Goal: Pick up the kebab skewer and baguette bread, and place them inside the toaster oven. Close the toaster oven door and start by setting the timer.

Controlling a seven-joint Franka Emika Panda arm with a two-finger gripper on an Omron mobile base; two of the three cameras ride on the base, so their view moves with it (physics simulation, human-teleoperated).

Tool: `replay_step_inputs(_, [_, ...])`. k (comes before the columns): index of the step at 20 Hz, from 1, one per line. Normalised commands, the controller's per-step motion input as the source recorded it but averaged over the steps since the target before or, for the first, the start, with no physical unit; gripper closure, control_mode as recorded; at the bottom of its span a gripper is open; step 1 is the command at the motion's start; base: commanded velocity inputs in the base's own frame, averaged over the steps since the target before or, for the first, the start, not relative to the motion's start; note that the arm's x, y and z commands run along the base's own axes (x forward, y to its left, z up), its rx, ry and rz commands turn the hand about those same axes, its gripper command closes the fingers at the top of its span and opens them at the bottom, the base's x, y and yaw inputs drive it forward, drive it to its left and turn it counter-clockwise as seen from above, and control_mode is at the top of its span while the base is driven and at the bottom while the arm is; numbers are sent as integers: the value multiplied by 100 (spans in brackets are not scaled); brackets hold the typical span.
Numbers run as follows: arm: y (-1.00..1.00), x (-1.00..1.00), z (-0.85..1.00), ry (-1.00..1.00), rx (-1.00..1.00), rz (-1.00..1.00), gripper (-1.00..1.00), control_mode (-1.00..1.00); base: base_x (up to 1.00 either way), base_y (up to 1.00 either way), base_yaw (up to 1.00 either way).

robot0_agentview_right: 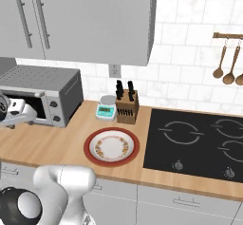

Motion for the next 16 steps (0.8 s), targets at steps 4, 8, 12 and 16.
replay_step_inputs(4, [-16, 15, -2, 21, -48, 34, -100, -100, 0, 0, 0])
replay_step_inputs(8, [-31, 11, -16, 19, -45, 43, -100, -100, 0, 0, 0])
replay_step_inputs(12, [-38, 36, -18, 20, -23, 52, -100, -100, 0, 0, 0])
replay_step_inputs(16, [-36, 13, -39, 4, -10, 69, -100, -100, 0, 0, 0])
